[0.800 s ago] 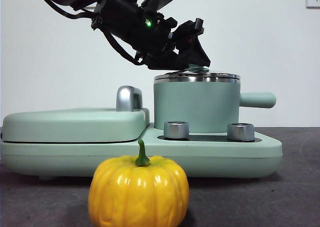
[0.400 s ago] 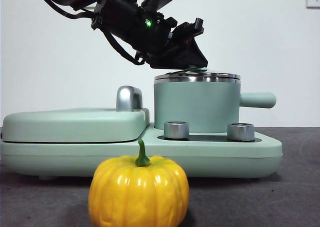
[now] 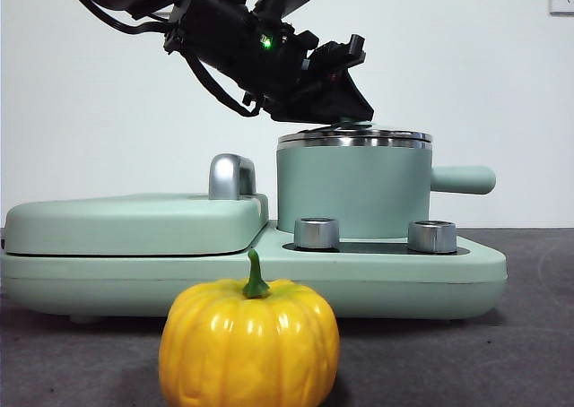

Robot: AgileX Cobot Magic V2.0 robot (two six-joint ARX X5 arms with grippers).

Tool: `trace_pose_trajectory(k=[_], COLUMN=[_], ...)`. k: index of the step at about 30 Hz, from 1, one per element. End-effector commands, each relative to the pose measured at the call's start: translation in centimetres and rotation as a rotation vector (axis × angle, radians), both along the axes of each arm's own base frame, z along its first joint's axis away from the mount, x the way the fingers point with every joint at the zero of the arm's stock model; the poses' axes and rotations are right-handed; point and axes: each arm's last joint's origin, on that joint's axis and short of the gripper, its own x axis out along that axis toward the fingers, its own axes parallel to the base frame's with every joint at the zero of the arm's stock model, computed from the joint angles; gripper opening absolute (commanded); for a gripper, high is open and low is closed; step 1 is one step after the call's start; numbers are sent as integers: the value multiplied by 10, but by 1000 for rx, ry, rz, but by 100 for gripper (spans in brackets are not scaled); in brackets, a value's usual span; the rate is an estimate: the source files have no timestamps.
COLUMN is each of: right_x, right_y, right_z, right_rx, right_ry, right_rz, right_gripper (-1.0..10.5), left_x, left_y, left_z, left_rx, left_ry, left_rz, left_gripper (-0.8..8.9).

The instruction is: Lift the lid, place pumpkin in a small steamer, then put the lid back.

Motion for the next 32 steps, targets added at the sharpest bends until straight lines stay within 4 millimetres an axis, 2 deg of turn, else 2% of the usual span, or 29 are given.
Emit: trace_pose_trajectory(k=[1,12,19,32], right_x=[0,0,0,0], right_y=[0,0,0,0], right_z=[5,4,4,4], right_rx=[10,-1,-11,-22], right_ry=[-1,-1,-7,-6], right_rz=[-4,-26,-21,-11], right_gripper=[234,234,234,234], left_x=[1,-9,-21,-50], left_y=[-5,3,14,65], left_z=[13,39,57,96], left_rx=[-37,-92,-107,5], left_ry=[-63,-88,-11,32], left_rz=[-12,-5,11,240], left_gripper=[15,15,15,15])
